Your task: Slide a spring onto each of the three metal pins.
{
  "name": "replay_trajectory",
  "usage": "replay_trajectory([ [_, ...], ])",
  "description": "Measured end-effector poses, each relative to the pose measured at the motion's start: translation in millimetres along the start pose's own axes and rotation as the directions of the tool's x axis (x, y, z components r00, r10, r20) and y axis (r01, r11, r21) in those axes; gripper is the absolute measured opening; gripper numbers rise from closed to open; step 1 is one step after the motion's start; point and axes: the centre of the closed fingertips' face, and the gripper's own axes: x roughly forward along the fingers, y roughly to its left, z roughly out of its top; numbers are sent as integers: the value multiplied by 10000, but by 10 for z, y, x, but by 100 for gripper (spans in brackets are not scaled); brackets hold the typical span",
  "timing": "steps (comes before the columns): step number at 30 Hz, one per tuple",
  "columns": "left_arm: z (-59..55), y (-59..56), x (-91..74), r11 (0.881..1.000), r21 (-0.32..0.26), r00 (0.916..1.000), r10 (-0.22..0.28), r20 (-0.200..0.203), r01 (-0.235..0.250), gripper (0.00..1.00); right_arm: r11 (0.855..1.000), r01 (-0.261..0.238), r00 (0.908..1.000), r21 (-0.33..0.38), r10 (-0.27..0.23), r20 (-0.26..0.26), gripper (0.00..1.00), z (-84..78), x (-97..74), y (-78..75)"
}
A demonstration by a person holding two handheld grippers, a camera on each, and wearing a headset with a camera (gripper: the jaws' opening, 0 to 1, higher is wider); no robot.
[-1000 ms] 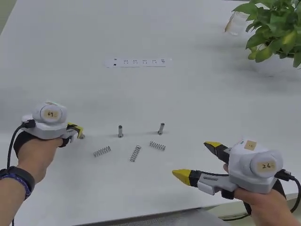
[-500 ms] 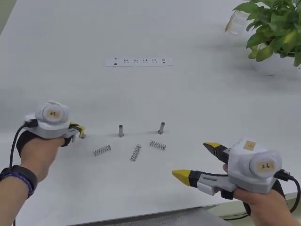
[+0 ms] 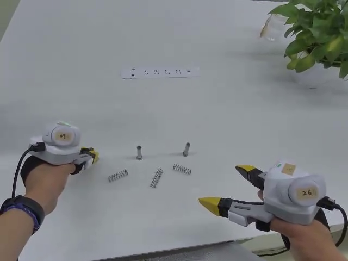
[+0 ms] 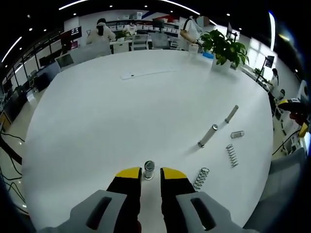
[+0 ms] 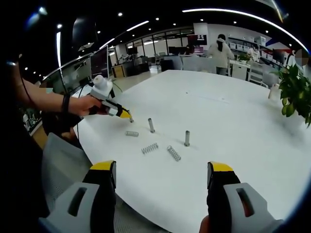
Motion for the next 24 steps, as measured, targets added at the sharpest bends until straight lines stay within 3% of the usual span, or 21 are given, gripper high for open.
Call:
replay_trajectory([
  [11, -127, 7, -30, 9994, -349, 9997, -63, -238, 55, 15, 10000, 24, 10000, 20, -24, -47, 76, -30, -7, -2],
  [24, -365, 46, -249, 9986, -525, 9993, 11, -384, -31, 26, 10000, -25, 10000, 40, 25, -16, 76, -42, -6, 28],
])
